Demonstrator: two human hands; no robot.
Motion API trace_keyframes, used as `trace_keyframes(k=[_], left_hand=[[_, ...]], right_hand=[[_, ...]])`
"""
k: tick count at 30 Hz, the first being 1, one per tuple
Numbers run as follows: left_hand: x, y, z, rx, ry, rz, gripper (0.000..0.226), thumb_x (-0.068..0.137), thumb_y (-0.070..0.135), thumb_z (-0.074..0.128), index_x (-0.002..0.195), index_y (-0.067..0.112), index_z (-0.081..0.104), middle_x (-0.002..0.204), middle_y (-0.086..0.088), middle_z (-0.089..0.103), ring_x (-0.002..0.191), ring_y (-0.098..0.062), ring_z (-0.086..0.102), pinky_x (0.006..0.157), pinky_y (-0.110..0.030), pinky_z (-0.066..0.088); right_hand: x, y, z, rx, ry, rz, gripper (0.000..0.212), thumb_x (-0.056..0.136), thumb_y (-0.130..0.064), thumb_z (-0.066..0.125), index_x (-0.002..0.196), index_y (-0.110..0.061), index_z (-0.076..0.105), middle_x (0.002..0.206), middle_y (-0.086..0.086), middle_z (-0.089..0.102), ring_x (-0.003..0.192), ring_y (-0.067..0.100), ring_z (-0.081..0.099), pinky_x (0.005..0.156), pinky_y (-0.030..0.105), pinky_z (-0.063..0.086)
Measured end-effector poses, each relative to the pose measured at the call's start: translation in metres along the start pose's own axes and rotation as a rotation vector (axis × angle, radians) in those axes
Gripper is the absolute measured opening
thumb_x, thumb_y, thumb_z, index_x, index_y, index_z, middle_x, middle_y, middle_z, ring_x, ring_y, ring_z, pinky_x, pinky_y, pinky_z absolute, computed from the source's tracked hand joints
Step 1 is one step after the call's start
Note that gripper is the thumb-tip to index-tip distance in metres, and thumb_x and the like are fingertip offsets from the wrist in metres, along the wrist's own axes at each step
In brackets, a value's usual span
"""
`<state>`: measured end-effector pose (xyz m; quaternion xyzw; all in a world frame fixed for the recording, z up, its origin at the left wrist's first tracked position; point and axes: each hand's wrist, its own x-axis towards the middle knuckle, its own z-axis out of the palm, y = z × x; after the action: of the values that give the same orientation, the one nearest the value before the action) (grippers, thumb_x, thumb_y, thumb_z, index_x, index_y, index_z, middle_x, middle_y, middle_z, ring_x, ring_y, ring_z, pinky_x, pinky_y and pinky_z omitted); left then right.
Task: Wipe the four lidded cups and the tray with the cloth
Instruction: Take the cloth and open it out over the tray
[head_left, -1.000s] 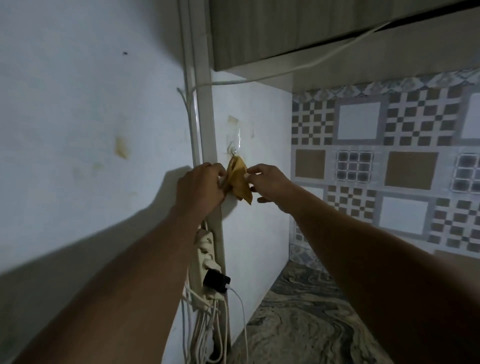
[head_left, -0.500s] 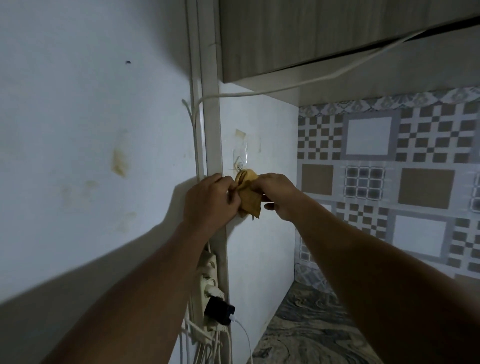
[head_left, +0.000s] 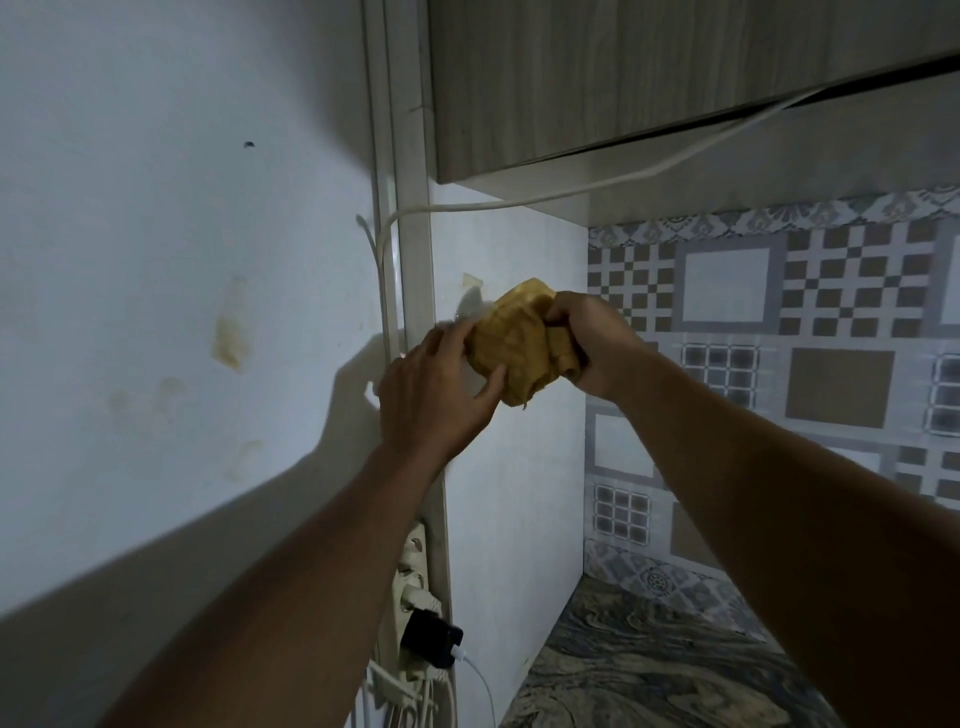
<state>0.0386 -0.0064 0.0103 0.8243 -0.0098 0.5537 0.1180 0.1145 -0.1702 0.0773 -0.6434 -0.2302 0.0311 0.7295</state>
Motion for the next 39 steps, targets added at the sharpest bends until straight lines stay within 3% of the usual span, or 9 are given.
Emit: trace_keyframes(k=[2,7,11,15,18,28,32,35,39], left_hand=[[0.004,0.004,0.002,-0.020,0.022,0.006,0.041,0.088,0.055,0.062,0.119,0.027,0.065,0.103,0.006,0.071,0.093,-0.020,0.066,0.080,-0.038,0.056],[0.002,0.030,0.006,-0.186,0.017,-0.033,0.018,0.088,0.039,0.068,0.088,0.021,0.066,0.086,0.005,0.066,0.080,-0.016,0.058,0.067,-0.031,0.052],[-0.001,0.060,0.011,-0.493,-0.194,-0.271,0.017,0.085,0.025,0.072,0.085,0.020,0.056,0.085,0.003,0.061,0.078,-0.012,0.058,0.062,-0.019,0.048],[-0.007,0.085,0.020,-0.904,-0.502,-0.585,0.020,0.087,0.015,0.073,0.100,0.018,0.058,0.093,-0.008,0.070,0.080,-0.020,0.069,0.066,-0.034,0.062],[-0.023,0.109,0.035,-1.109,-0.580,-0.726,0.026,0.087,0.014,0.076,0.106,0.018,0.059,0.106,-0.014,0.072,0.088,-0.025,0.072,0.067,-0.036,0.060],[-0.103,0.222,0.071,-1.216,-0.678,-0.939,0.012,0.086,0.024,0.078,0.088,0.022,0.067,0.106,-0.013,0.073,0.095,-0.033,0.071,0.068,-0.044,0.060],[-0.125,0.259,0.071,-1.243,-0.777,-0.936,0.010,0.087,0.016,0.076,0.094,0.018,0.069,0.102,-0.015,0.071,0.085,-0.027,0.068,0.064,-0.036,0.059],[-0.139,0.287,0.062,-1.253,-0.857,-0.914,0.010,0.091,0.011,0.071,0.095,0.020,0.067,0.092,-0.011,0.068,0.073,-0.020,0.065,0.049,-0.028,0.054],[-0.148,0.313,0.052,-1.225,-0.875,-0.879,0.013,0.090,0.012,0.073,0.099,0.019,0.067,0.097,-0.013,0.070,0.072,-0.020,0.067,0.051,-0.026,0.053]], right_hand=[[-0.003,-0.003,-0.008,-0.022,-0.043,0.029,0.009,0.088,-0.008,0.048,0.082,-0.009,0.055,0.056,0.002,0.054,0.046,0.012,0.053,0.050,0.027,0.046],[-0.018,-0.007,-0.037,-0.036,-0.101,0.058,0.029,0.089,-0.008,0.051,0.116,-0.003,0.059,0.107,0.020,0.066,0.100,0.032,0.068,0.087,0.046,0.059],[-0.037,-0.007,-0.066,-0.130,-0.062,0.037,0.005,0.090,-0.005,0.055,0.091,-0.009,0.058,0.079,0.009,0.055,0.067,0.018,0.059,0.058,0.031,0.054],[-0.062,-0.001,-0.106,-0.136,0.003,0.085,0.023,0.088,0.000,0.062,0.112,0.001,0.064,0.104,0.019,0.069,0.093,0.032,0.070,0.074,0.041,0.061],[-0.091,0.007,-0.140,-0.147,0.064,0.133,0.023,0.090,0.002,0.060,0.112,0.003,0.065,0.105,0.022,0.070,0.088,0.032,0.071,0.072,0.041,0.061],[-0.214,0.036,-0.252,-0.431,0.361,0.315,0.015,0.088,-0.021,0.074,0.086,-0.012,0.063,0.075,0.012,0.063,0.053,0.017,0.055,0.039,0.024,0.042],[-0.262,0.031,-0.272,-0.690,0.235,0.392,0.008,0.093,-0.026,0.066,0.095,-0.020,0.071,0.093,0.007,0.072,0.080,0.024,0.069,0.068,0.035,0.059],[-0.292,0.030,-0.277,-0.825,0.014,0.444,0.021,0.088,-0.028,0.064,0.105,-0.039,0.070,0.114,-0.002,0.064,0.107,0.024,0.060,0.090,0.042,0.055],[-0.317,0.037,-0.270,-0.708,-0.135,0.388,0.024,0.082,-0.029,0.072,0.104,-0.038,0.069,0.117,0.015,0.068,0.094,0.030,0.059,0.074,0.037,0.044]])
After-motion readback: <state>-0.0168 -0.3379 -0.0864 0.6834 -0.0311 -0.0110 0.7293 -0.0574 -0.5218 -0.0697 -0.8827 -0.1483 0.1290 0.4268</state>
